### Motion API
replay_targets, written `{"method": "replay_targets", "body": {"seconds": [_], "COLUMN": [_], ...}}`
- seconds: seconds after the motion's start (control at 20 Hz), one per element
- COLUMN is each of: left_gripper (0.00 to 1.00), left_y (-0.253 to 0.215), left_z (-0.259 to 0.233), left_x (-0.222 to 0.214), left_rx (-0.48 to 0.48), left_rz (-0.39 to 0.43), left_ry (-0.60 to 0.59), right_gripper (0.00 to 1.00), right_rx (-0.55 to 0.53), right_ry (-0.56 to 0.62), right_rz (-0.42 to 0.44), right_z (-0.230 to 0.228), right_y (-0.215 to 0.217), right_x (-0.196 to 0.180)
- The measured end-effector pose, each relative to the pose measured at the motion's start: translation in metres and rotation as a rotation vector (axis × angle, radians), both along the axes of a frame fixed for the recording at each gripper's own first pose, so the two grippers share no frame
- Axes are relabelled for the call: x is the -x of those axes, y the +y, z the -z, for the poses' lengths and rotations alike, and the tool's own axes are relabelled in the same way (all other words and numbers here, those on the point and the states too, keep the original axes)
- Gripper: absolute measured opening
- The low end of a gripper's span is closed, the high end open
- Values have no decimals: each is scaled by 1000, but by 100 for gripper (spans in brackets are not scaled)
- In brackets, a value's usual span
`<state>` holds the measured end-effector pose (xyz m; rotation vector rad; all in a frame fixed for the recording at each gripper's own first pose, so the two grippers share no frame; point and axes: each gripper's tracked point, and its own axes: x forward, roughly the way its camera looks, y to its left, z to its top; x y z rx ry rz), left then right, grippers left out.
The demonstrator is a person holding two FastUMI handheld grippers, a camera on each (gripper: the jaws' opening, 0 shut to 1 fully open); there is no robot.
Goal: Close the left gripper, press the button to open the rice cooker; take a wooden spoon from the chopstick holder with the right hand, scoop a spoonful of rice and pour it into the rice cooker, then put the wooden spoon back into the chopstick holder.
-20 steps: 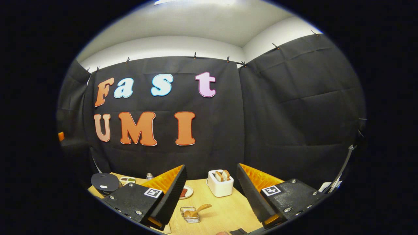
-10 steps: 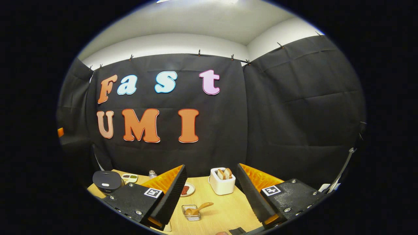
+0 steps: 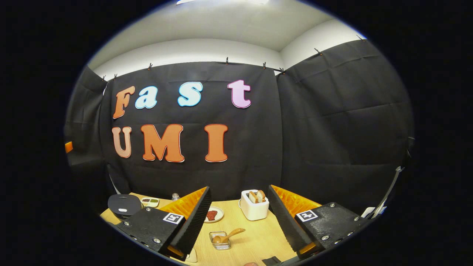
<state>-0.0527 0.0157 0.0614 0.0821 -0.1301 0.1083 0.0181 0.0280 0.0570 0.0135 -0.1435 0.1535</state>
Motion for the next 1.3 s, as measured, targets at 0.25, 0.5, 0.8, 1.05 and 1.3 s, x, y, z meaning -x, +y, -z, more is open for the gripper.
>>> {"method": "replay_targets", "body": {"seconds": [0.25,0.5,0.8,1.05,1.3], "left_gripper": [49,6,4,4,4], "left_y": [3,-9,-19,-41,-50], "left_z": [8,22,45,78,137], "left_x": [0,-6,-23,-55,-99], "left_rx": [6,1,36,29,26], "left_rz": [-4,28,108,160,181], "left_ry": [49,68,129,210,319], "right_gripper": [100,95,95,95,95], "right_rx": [-1,11,28,41,39], "right_ry": [4,17,11,26,42], "right_rz": [-4,8,-6,-6,14], "right_z": [1,7,6,13,18], "right_y": [0,-5,1,5,0], "right_x": [2,2,6,2,-4]}}
